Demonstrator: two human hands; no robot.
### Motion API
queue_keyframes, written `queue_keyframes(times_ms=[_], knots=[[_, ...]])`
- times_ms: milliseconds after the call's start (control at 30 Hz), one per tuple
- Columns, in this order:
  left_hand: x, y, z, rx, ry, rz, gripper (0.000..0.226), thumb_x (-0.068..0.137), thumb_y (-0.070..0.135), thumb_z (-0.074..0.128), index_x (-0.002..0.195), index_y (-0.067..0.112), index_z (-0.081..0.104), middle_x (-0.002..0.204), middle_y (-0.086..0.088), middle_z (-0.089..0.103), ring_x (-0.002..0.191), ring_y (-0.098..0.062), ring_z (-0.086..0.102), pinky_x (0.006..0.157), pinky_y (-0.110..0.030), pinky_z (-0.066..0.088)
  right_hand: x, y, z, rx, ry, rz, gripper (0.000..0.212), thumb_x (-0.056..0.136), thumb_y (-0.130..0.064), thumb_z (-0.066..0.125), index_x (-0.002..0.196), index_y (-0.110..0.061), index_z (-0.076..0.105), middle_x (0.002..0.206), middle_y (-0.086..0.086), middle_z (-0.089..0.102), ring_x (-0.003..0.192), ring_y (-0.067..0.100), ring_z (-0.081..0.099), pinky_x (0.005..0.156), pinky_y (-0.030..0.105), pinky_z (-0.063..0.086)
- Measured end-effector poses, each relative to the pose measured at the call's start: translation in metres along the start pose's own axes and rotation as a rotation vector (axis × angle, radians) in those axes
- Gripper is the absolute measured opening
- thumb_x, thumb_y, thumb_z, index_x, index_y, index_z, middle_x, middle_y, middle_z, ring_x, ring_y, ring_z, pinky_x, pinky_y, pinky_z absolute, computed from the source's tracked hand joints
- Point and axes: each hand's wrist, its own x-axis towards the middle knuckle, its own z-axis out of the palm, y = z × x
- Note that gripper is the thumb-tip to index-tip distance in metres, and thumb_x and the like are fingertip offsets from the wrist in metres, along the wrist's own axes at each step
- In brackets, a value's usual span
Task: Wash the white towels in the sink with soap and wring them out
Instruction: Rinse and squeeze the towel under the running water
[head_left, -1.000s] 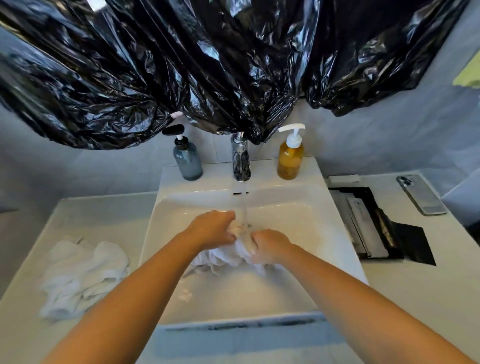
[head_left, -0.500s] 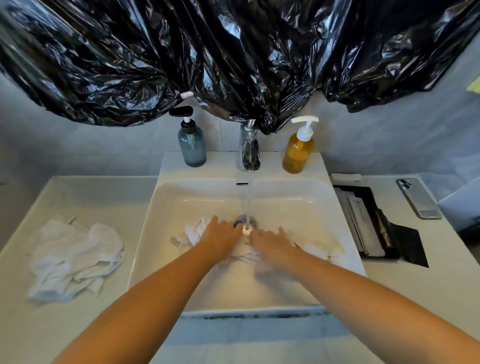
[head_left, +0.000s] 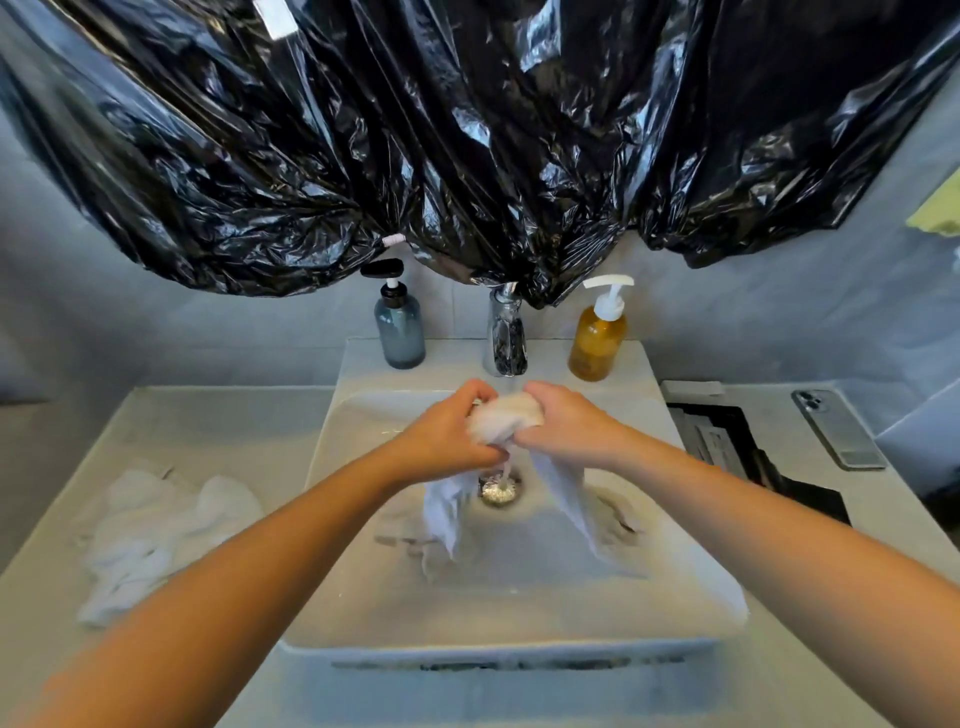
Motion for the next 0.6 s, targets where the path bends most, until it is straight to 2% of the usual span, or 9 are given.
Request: queue_keyframes(times_ms=[33, 100, 200, 300, 433, 500, 600], knots=[[0.001, 0.013, -0.01, 0.009, 0.036, 0.035, 0.048, 0.079, 0.022, 0.077, 0.118, 0.027, 0.049, 0.098, 0.007, 0.061, 0.081, -0.01, 0.059, 0.065, -0.02, 0.048, -0.001, -0.012, -0.016, 0.0, 0.021, -0.021, 0.019, 0.082, -0.018, 0.069, 0.096, -0.015, 0.056, 0.091, 0.002, 0.061, 0.087, 0.022, 0.059, 0.071, 0.038, 0.046], [0.005, 0.034, -0.033, 0.051, 0.087, 0.097, 0.039, 0.077, 0.023, 0.078, 0.111, 0.025, 0.059, 0.095, 0.007, 0.065, 0.085, -0.014, 0.061, 0.072, -0.027, 0.05, -0.005, -0.036, -0.045, -0.003, 0.067, -0.076, 0.019, 0.08, -0.013, 0.069, 0.094, -0.015, 0.057, 0.089, 0.003, 0.061, 0.087, 0.022, 0.059, 0.069, 0.035, 0.045], [0.002, 0.069, -0.071, -0.039, 0.133, 0.191, 0.028, 0.079, 0.016, 0.079, 0.102, 0.019, 0.064, 0.084, 0.01, 0.063, 0.076, -0.003, 0.058, 0.066, -0.017, 0.044, -0.015, -0.068, -0.086, 0.068, 0.143, -0.145, 0.02, 0.079, -0.008, 0.069, 0.097, -0.013, 0.061, 0.088, 0.002, 0.062, 0.08, 0.015, 0.056, 0.063, 0.022, 0.041], [-0.004, 0.097, -0.094, -0.09, 0.173, 0.275, 0.036, 0.078, 0.02, 0.079, 0.108, 0.018, 0.06, 0.09, 0.008, 0.062, 0.076, -0.002, 0.056, 0.067, -0.021, 0.047, -0.024, -0.096, -0.116, 0.147, 0.201, -0.215, 0.022, 0.081, -0.007, 0.068, 0.102, -0.012, 0.063, 0.085, -0.003, 0.061, 0.074, 0.006, 0.054, 0.055, 0.01, 0.039], [-0.004, 0.104, -0.105, 0.095, 0.263, 0.311, 0.038, 0.071, 0.03, 0.076, 0.104, 0.028, 0.058, 0.086, 0.015, 0.059, 0.069, 0.004, 0.053, 0.062, -0.016, 0.042, -0.028, -0.113, -0.136, 0.163, 0.264, -0.264, 0.021, 0.081, -0.009, 0.065, 0.1, -0.017, 0.066, 0.09, 0.0, 0.065, 0.08, 0.01, 0.058, 0.065, 0.02, 0.046], [-0.003, 0.102, -0.105, 0.005, 0.306, 0.309, 0.024, 0.074, 0.022, 0.072, 0.093, 0.03, 0.059, 0.075, 0.016, 0.056, 0.061, 0.004, 0.051, 0.057, -0.015, 0.039, -0.028, -0.116, -0.142, 0.169, 0.28, -0.275, 0.022, 0.082, -0.011, 0.065, 0.103, -0.019, 0.066, 0.095, 0.001, 0.066, 0.083, 0.011, 0.059, 0.069, 0.024, 0.047], [-0.001, 0.104, -0.096, -0.247, 0.319, 0.263, 0.029, 0.081, 0.005, 0.069, 0.092, 0.03, 0.06, 0.069, 0.013, 0.062, 0.061, 0.001, 0.057, 0.057, -0.014, 0.044, -0.028, -0.117, -0.15, 0.192, 0.304, -0.29, 0.024, 0.085, -0.013, 0.066, 0.107, -0.019, 0.066, 0.101, 0.003, 0.066, 0.09, 0.015, 0.061, 0.073, 0.027, 0.048]])
